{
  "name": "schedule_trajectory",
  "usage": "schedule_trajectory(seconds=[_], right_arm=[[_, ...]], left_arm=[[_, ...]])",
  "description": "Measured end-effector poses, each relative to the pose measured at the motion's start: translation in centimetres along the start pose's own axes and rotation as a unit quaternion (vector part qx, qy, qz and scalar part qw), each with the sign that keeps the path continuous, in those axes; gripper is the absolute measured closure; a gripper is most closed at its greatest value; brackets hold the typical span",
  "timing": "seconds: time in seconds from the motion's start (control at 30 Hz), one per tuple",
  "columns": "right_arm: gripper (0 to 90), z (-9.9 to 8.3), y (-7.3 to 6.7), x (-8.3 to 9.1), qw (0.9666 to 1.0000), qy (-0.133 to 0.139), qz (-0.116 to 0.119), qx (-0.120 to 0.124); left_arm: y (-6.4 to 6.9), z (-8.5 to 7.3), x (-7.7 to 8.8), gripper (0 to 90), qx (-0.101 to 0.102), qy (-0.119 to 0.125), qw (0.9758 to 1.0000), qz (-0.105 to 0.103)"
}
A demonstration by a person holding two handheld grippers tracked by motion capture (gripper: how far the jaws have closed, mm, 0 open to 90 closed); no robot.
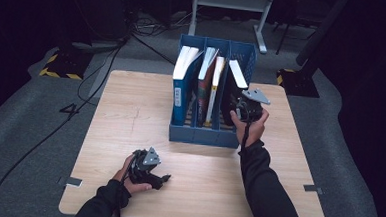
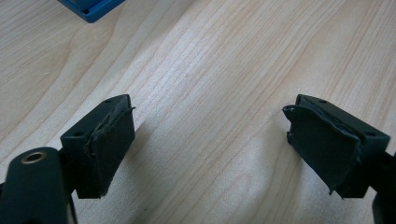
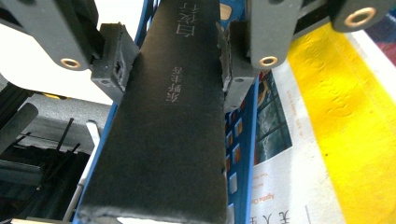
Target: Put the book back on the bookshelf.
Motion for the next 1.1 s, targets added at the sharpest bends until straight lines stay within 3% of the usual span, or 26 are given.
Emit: schedule_trajectory(seconds=[0.33,0.73,1.1], right_arm=[[51.6,0.2,0.0,-0.3,0.9999,-0.014,0.006,0.002],[49.6,-0.1,0.5,0.3,0.9985,-0.033,0.040,0.018],[50.3,-0.1,1.0,1.9,0.9951,-0.049,0.070,0.050]], left_arm=[[0.0,0.1,-0.1,14.7,-0.003,0.000,1.0000,-0.003],[0.1,0.0,0.0,14.8,0.000,0.000,1.0000,0.001],[0.1,0.0,0.0,14.8,0.000,0.000,1.0000,0.001]])
Point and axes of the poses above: each handheld gripper's, and its own axes: x roughly backward along the jaws, z roughly out of its top, y roughly to its right, the point moved 6 cm from there along -x, roughly forward along the jaws, and after that the axes turned 8 degrees about z, right-handed, at the moved point
